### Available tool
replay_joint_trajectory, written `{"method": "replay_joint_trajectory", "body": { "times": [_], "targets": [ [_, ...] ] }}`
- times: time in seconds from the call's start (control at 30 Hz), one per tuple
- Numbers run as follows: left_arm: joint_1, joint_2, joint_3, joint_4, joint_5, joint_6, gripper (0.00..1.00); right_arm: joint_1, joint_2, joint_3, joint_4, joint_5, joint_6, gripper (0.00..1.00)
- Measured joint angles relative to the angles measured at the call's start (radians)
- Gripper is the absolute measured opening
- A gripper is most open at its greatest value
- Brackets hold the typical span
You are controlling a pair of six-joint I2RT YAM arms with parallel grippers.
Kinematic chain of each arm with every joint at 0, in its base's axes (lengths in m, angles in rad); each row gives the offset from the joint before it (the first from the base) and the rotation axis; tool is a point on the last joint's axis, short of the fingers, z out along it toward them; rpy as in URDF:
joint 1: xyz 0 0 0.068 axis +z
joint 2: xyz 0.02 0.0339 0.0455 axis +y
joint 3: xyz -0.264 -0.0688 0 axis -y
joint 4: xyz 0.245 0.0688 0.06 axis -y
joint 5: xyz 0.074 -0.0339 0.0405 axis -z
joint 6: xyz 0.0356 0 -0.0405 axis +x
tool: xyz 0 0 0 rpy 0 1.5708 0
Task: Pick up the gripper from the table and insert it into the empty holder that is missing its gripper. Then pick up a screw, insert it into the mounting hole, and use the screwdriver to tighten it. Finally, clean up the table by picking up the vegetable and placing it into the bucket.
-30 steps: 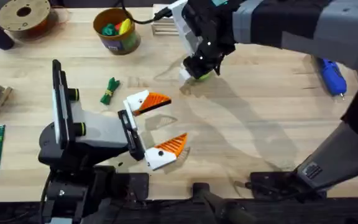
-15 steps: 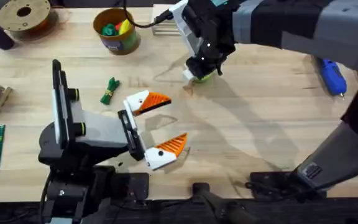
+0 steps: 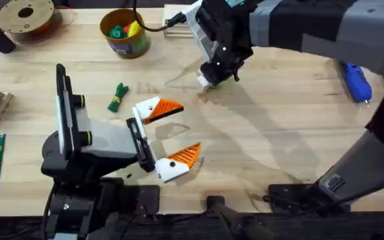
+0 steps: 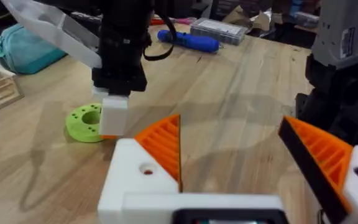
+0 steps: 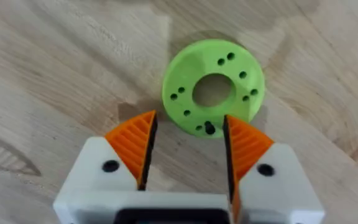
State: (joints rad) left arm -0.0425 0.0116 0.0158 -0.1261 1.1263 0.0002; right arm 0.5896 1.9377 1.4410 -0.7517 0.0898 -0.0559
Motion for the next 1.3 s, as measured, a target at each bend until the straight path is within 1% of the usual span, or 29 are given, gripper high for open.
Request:
{"method": "replay_joint_trajectory", "body": {
  "times": [0.1,0.17,0.2,0.27,0.3,0.37,0.63,0.67,0.73,0.77,0.87,0.9,0.93,0.97,1.23,1.3],
  "targets": [
    [0.000,0.000,0.000,0.000,0.000,0.000,0.985,0.000,0.000,0.000,0.002,0.000,0.000,0.604],
    [0.000,0.000,0.000,0.000,0.000,0.000,0.985,0.000,0.000,0.000,0.003,0.000,0.000,0.576],
    [0.000,0.000,0.000,0.000,0.000,0.000,0.985,0.000,0.000,0.000,0.003,0.000,-0.003,0.520],
    [0.000,0.000,0.000,0.000,0.000,0.000,0.985,0.000,0.000,0.000,0.004,0.003,-0.002,0.327],
    [0.000,0.000,0.000,0.000,0.000,0.000,0.985,-0.001,0.000,0.000,0.004,0.004,-0.001,0.278],
    [0.000,0.000,0.000,0.000,0.000,0.000,0.985,-0.002,0.000,0.000,0.004,0.004,-0.003,0.259],
    [0.000,0.000,0.000,0.000,0.000,0.000,0.985,-0.002,0.000,0.001,0.004,0.005,-0.003,0.247],
    [0.000,0.000,0.000,0.000,0.000,0.000,0.985,-0.002,0.000,0.001,0.004,0.007,-0.003,0.230],
    [0.000,0.000,0.000,0.000,0.000,0.000,0.985,-0.002,0.000,0.001,0.004,0.010,-0.003,0.157],
    [0.000,0.000,0.000,0.000,0.000,0.000,0.985,-0.002,0.000,0.002,0.003,0.011,-0.003,0.136],
    [0.000,0.000,0.000,0.000,0.000,0.000,0.985,-0.003,0.000,0.002,0.004,0.012,-0.003,0.121],
    [0.000,0.000,0.000,0.000,0.000,0.000,0.985,-0.003,0.000,0.002,0.003,0.015,-0.003,0.097],
    [0.000,0.000,0.000,0.000,0.000,0.000,0.985,-0.003,0.000,0.002,0.005,0.016,-0.005,0.033],
    [0.000,0.000,0.000,0.000,0.000,0.000,0.985,-0.003,0.000,0.003,0.007,0.017,-0.002,0.013],
    [0.000,0.000,0.000,0.000,0.000,0.000,0.985,-0.003,0.000,0.004,0.002,0.018,-0.003,0.006],
    [0.000,0.000,0.000,0.000,0.000,0.000,0.985,-0.003,0.000,0.014,-0.034,0.018,-0.003,0.006]
  ]
}}
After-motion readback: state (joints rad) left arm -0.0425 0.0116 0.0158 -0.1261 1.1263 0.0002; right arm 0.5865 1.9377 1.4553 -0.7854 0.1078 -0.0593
